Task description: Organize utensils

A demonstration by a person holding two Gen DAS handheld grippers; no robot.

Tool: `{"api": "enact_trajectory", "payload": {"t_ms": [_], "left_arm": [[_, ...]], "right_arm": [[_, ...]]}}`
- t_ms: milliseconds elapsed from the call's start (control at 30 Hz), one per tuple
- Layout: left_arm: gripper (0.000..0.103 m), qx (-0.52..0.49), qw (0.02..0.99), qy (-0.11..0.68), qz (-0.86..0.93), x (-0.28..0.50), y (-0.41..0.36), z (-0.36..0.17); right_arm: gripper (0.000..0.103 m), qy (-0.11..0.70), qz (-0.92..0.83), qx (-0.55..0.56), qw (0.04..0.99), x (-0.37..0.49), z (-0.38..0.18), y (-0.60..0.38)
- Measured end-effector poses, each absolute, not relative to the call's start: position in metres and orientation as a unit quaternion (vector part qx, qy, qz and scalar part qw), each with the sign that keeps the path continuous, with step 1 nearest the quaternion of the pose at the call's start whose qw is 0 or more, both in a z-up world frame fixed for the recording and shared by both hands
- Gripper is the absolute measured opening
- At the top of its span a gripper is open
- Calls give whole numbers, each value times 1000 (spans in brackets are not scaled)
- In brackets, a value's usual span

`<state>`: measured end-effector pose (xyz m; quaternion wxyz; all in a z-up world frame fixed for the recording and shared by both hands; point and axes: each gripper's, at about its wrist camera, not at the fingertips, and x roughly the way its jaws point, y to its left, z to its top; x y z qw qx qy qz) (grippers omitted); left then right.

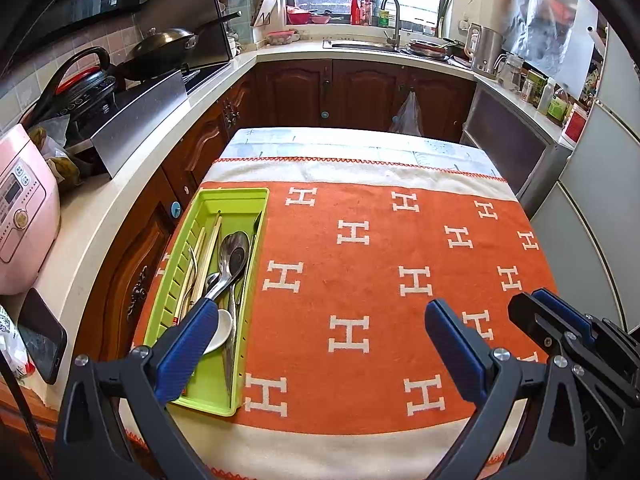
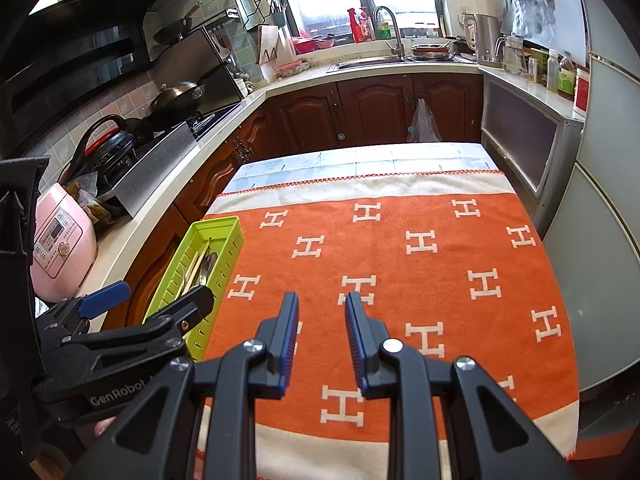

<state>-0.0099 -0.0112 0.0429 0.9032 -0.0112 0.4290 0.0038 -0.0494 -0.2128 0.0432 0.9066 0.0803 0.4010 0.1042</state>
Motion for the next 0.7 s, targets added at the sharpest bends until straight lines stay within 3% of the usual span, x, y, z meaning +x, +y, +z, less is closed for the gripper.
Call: {"api": "enact_trajectory", "payload": {"t_ms": [700], "left_arm": [[102,-10,903,429,2,-10,-9,42]], "right_arm": [[24,402,104,81,906,-50,42,-213]]}}
